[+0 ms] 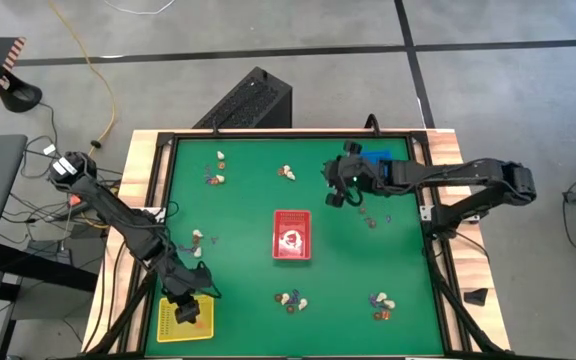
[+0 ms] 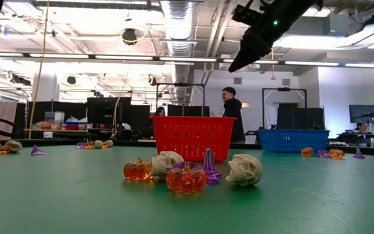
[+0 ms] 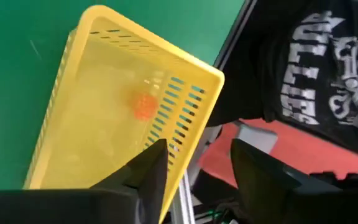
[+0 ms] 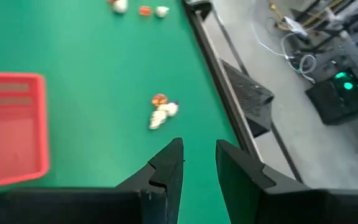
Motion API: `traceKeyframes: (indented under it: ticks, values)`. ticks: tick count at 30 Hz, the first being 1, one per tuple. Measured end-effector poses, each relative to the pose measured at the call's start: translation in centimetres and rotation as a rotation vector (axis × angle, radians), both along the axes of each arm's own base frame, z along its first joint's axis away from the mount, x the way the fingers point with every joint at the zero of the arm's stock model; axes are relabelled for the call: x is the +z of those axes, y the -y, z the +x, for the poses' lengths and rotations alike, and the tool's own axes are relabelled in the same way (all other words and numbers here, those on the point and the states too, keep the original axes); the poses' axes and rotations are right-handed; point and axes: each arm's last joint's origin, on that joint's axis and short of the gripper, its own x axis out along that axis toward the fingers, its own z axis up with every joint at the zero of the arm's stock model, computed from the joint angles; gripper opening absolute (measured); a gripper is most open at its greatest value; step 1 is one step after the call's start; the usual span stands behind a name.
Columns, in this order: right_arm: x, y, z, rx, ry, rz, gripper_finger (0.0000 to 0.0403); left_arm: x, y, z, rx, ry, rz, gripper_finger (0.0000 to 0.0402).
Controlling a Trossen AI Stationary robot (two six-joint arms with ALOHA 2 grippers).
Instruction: Sort Halloween decoration
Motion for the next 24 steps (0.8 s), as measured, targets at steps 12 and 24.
traceKeyframes:
  ticks: [12,24]
  values:
    - [0.5,-0.1,0.4,0.037,0.077,0.025,0.0125,-0.4,-2.4,1.5,0.054,0.057,0.118,0.0196]
    - [0.4,-5.2,0.9,0.236,0.057,0.022,0.0125,-1.9,-7.2,0.4,0.106,-0.071,0.688,0.0197]
